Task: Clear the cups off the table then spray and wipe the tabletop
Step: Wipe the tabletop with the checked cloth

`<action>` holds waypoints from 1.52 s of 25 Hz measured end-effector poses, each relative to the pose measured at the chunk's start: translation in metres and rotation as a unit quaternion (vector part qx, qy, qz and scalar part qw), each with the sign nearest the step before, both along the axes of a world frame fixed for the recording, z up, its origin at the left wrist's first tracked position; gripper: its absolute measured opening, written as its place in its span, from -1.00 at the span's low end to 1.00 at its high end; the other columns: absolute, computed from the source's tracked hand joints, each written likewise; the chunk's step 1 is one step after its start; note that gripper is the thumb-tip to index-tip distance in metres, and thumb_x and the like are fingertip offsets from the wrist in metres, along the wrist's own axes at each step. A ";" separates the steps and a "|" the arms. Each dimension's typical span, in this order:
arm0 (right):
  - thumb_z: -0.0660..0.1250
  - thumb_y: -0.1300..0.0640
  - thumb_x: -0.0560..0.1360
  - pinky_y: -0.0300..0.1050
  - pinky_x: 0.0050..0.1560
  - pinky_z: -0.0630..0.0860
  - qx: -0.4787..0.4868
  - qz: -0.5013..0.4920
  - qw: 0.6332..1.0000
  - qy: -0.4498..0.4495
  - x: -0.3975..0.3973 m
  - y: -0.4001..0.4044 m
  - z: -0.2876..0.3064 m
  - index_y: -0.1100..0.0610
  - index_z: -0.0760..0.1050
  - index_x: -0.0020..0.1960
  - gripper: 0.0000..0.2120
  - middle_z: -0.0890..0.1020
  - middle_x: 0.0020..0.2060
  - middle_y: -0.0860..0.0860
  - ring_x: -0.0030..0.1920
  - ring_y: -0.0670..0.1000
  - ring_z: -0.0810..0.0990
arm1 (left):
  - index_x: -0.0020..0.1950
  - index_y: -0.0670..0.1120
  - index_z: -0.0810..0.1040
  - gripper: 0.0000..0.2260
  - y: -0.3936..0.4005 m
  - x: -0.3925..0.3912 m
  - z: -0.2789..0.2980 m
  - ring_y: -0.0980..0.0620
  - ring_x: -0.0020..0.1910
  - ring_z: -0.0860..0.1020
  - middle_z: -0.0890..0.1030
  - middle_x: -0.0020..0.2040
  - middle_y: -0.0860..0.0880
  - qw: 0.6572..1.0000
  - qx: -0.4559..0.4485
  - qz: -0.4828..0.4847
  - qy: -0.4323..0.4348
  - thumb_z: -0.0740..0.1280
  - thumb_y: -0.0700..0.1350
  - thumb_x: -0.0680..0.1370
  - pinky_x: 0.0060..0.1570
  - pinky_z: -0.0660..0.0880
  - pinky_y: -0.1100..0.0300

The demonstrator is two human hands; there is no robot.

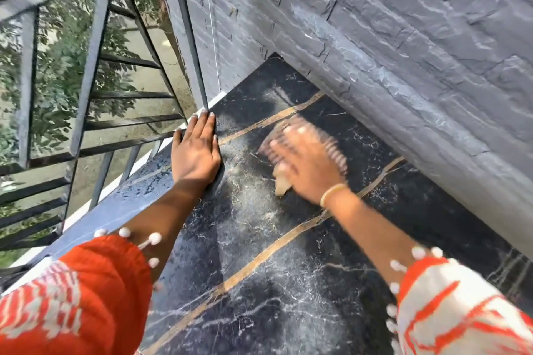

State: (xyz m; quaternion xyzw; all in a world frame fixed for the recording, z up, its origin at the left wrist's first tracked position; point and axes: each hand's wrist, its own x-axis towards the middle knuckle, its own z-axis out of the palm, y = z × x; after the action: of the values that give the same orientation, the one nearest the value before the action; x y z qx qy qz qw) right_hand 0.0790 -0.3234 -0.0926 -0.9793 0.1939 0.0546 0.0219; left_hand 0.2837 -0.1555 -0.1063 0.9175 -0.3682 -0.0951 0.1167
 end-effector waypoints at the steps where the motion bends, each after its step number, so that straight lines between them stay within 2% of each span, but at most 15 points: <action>1: -0.07 -0.15 0.61 0.21 0.47 0.23 0.003 -0.096 0.995 0.006 0.000 -0.028 0.001 -0.15 0.12 0.53 -0.51 0.14 0.55 0.03 0.53 0.16 0.14 | 0.59 0.06 0.03 -0.51 0.000 0.000 0.000 0.09 0.57 0.02 0.05 0.59 0.09 1.000 0.001 0.000 0.001 -0.01 0.03 0.65 0.54 -0.03 0.00; 5: -0.05 -0.18 0.61 0.20 0.54 -0.03 0.053 -0.378 0.924 -0.010 0.018 -0.064 0.005 -0.14 0.03 0.56 -0.47 -0.02 0.58 0.05 0.56 0.19 -0.07 | 0.59 0.05 0.05 -0.51 -0.001 0.001 -0.001 0.07 0.57 0.03 0.05 0.59 0.08 1.000 -0.006 0.000 -0.001 0.00 0.02 0.65 0.53 -0.02 -0.02; 7: -0.08 -0.16 0.61 0.23 0.53 0.01 0.047 -0.422 0.905 -0.012 0.041 -0.031 0.009 -0.12 0.02 0.57 -0.47 -0.02 0.58 0.08 0.56 0.23 -0.06 | 0.59 0.05 0.08 -0.51 0.000 0.000 -0.001 0.06 0.57 0.06 0.08 0.59 0.07 1.000 -0.014 0.006 0.006 0.03 0.00 0.64 0.53 0.00 -0.02; 9: -0.16 -0.18 0.59 0.27 0.52 0.03 0.043 -0.333 0.942 -0.014 0.060 0.023 0.004 -0.11 0.00 0.57 -0.44 -0.03 0.57 0.11 0.55 0.25 -0.06 | 0.59 0.05 0.08 -0.50 0.001 0.000 -0.002 0.06 0.57 0.06 0.08 0.59 0.07 1.000 -0.017 0.006 0.006 0.05 0.00 0.63 0.53 0.00 -0.02; 11: -0.13 -0.19 0.59 0.27 0.51 0.00 0.060 -0.145 0.987 0.012 0.070 0.061 0.004 -0.13 -0.02 0.56 -0.45 -0.05 0.57 0.12 0.55 0.26 -0.09 | 0.59 0.04 0.07 -0.48 -0.001 0.002 -0.003 0.06 0.57 0.04 0.07 0.59 0.06 1.000 -0.015 0.001 0.005 0.05 0.00 0.62 0.53 -0.01 -0.04; 13: -0.10 -0.22 0.59 0.26 0.51 0.04 0.061 0.006 0.997 0.042 0.076 0.042 0.008 -0.18 -0.03 0.55 -0.46 -0.04 0.58 0.08 0.56 0.23 -0.08 | 0.59 0.03 0.03 -0.48 0.000 0.001 -0.004 0.07 0.57 0.02 0.04 0.59 0.05 1.000 -0.001 -0.008 -0.004 0.03 0.02 0.63 0.54 -0.03 -0.05; 14: -0.11 -0.23 0.59 0.25 0.49 0.09 0.044 0.018 0.998 0.036 0.079 0.020 0.009 -0.21 -0.04 0.54 -0.47 -0.01 0.58 0.05 0.56 0.20 -0.01 | 0.59 0.04 0.02 -0.49 0.000 0.001 -0.005 0.07 0.57 0.01 0.04 0.59 0.06 1.000 0.001 -0.007 -0.010 0.01 0.02 0.63 0.54 -0.02 -0.05; 16: -0.05 -0.18 0.60 0.23 0.47 0.20 0.041 -0.108 0.993 0.001 0.080 -0.030 0.009 -0.24 0.01 0.54 -0.49 0.09 0.56 0.03 0.53 0.17 0.13 | 0.60 0.05 0.02 -0.49 0.000 0.003 -0.006 0.08 0.57 0.01 0.04 0.59 0.07 1.000 0.000 -0.001 -0.008 0.01 0.02 0.64 0.54 -0.03 -0.02; 18: 0.00 -0.15 0.61 0.24 0.51 0.04 0.064 -0.282 0.957 -0.011 0.070 -0.064 0.007 -0.22 0.00 0.55 -0.48 0.00 0.58 0.02 0.56 0.17 -0.01 | 0.59 0.04 0.05 -0.50 0.001 0.003 -0.005 0.08 0.57 0.01 0.05 0.59 0.06 1.000 -0.002 -0.007 -0.005 0.02 0.03 0.64 0.54 -0.03 -0.02; 22: -0.03 -0.15 0.62 0.24 0.52 -0.04 0.067 -0.360 0.931 0.009 0.078 -0.040 0.007 -0.14 0.01 0.56 -0.48 -0.07 0.58 0.06 0.56 0.21 -0.11 | 0.58 0.01 0.13 -0.48 0.021 0.005 -0.002 0.06 0.58 0.01 0.08 0.60 0.02 0.999 -0.020 -0.035 0.029 0.00 0.08 0.61 0.54 -0.06 0.01; 28: 0.00 -0.14 0.59 0.27 0.51 0.04 0.049 -0.042 0.997 0.051 0.116 0.110 0.011 -0.20 -0.02 0.55 -0.46 -0.01 0.58 0.08 0.55 0.28 -0.05 | 0.55 -0.14 0.20 -0.40 0.127 -0.026 0.008 -0.06 0.56 0.10 0.14 0.58 -0.10 0.998 -0.018 0.067 0.010 -0.10 0.14 0.59 0.52 -0.01 -0.03; 31: -0.08 -0.21 0.61 0.21 0.50 -0.03 0.046 0.164 0.980 0.105 0.105 0.154 0.013 -0.21 -0.07 0.55 -0.47 -0.04 0.58 0.03 0.57 0.17 -0.10 | 0.57 -0.16 0.14 -0.37 0.154 -0.041 0.009 -0.07 0.57 0.05 0.10 0.59 -0.13 0.995 -0.002 0.095 0.007 -0.10 0.15 0.58 0.53 -0.04 -0.03; 33: -0.02 -0.21 0.58 0.16 0.51 0.05 0.044 0.200 0.977 0.055 0.105 0.128 0.016 -0.20 0.09 0.52 -0.48 0.09 0.56 0.00 0.56 0.13 0.03 | 0.58 -0.15 0.10 -0.38 0.161 -0.048 0.006 -0.06 0.58 0.04 0.09 0.59 -0.11 0.994 0.007 0.110 0.006 -0.07 0.14 0.58 0.53 -0.03 -0.06; 35: 0.03 -0.21 0.56 0.15 0.52 0.10 0.040 0.099 0.994 0.013 0.107 0.075 0.009 -0.21 0.17 0.49 -0.49 0.15 0.54 -0.03 0.54 0.12 0.10 | 0.59 -0.12 0.07 -0.38 0.162 -0.049 0.001 -0.05 0.58 0.03 0.07 0.59 -0.09 0.994 0.016 0.110 -0.001 -0.04 0.14 0.59 0.53 -0.03 -0.06; 38: -0.06 -0.29 0.56 0.25 0.47 0.18 0.036 -0.152 0.988 0.009 0.097 0.007 0.004 -0.21 0.08 0.52 -0.45 0.09 0.56 0.03 0.54 0.18 0.09 | 0.60 -0.10 0.01 -0.39 0.161 -0.048 0.000 -0.03 0.58 -0.01 0.02 0.61 -0.06 0.993 0.021 0.112 0.005 -0.03 0.15 0.61 0.54 -0.05 -0.03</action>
State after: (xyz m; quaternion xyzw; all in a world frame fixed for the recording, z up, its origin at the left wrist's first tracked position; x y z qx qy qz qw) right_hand 0.1759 -0.3166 -0.0885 -0.9366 0.3382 0.0662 0.0635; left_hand 0.2352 0.0050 -0.1063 0.9547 -0.2606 -0.0942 0.1088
